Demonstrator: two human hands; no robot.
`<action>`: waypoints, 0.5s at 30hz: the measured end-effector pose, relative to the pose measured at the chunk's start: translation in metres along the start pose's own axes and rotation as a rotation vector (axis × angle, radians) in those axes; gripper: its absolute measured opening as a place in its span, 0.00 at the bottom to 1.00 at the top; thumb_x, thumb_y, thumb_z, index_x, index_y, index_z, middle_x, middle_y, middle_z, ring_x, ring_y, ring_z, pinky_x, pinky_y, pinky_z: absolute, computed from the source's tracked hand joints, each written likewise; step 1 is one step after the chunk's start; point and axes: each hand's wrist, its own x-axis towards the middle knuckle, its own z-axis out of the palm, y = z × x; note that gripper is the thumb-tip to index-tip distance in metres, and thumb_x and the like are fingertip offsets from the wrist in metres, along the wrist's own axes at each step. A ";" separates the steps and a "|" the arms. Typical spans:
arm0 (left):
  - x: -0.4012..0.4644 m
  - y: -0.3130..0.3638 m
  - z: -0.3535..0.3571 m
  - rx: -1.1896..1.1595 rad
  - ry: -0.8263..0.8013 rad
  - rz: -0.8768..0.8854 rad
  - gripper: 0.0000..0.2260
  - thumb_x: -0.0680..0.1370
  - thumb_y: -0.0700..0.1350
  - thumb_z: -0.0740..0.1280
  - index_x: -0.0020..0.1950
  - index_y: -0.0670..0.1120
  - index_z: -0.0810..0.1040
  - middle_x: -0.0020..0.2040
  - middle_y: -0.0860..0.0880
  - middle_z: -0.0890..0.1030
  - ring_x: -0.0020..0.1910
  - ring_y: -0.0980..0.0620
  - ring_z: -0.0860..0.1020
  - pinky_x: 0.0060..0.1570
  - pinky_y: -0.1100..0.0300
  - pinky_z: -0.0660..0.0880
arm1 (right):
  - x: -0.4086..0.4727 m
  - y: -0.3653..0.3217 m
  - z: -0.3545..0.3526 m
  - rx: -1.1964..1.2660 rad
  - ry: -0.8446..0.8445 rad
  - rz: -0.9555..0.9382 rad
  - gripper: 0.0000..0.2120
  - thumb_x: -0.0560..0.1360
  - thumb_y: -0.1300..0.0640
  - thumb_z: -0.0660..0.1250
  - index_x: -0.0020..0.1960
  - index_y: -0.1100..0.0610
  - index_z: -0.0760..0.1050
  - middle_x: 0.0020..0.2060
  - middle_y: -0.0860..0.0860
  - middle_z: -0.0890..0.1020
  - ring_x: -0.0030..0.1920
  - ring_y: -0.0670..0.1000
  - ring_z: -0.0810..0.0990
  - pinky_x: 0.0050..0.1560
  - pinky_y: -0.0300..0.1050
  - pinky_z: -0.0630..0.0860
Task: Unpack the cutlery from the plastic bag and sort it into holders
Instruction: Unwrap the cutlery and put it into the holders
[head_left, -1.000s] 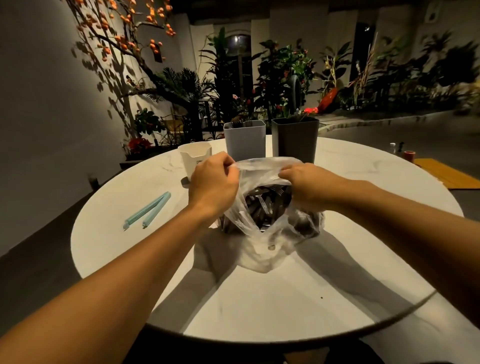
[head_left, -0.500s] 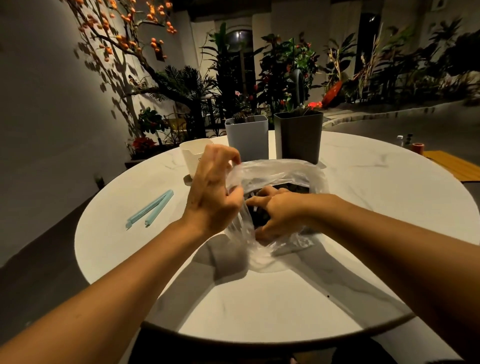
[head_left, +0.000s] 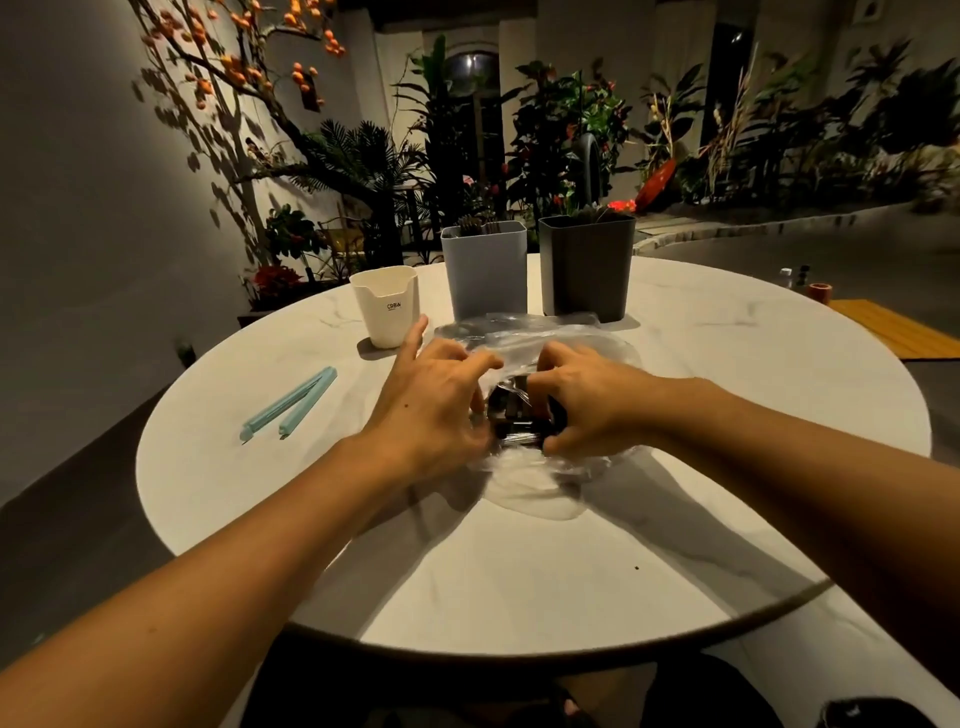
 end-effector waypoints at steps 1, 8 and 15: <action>0.000 0.002 -0.002 0.042 -0.062 -0.003 0.30 0.71 0.57 0.75 0.71 0.54 0.71 0.62 0.52 0.80 0.73 0.49 0.66 0.78 0.44 0.38 | 0.000 0.000 0.000 -0.032 0.002 0.016 0.25 0.70 0.40 0.73 0.63 0.44 0.71 0.59 0.48 0.66 0.58 0.50 0.66 0.57 0.47 0.75; 0.008 -0.007 -0.006 0.109 -0.378 -0.032 0.43 0.69 0.62 0.76 0.79 0.59 0.57 0.82 0.52 0.48 0.80 0.46 0.35 0.72 0.38 0.27 | -0.002 0.002 -0.009 0.005 -0.168 0.149 0.31 0.72 0.42 0.73 0.70 0.49 0.65 0.58 0.51 0.72 0.54 0.52 0.74 0.56 0.47 0.77; 0.008 -0.004 -0.009 0.088 -0.403 -0.064 0.52 0.68 0.61 0.77 0.81 0.58 0.47 0.81 0.50 0.35 0.78 0.45 0.29 0.74 0.38 0.31 | -0.001 -0.007 -0.015 -0.045 -0.268 0.093 0.19 0.76 0.51 0.70 0.66 0.50 0.73 0.54 0.53 0.81 0.52 0.54 0.79 0.51 0.46 0.77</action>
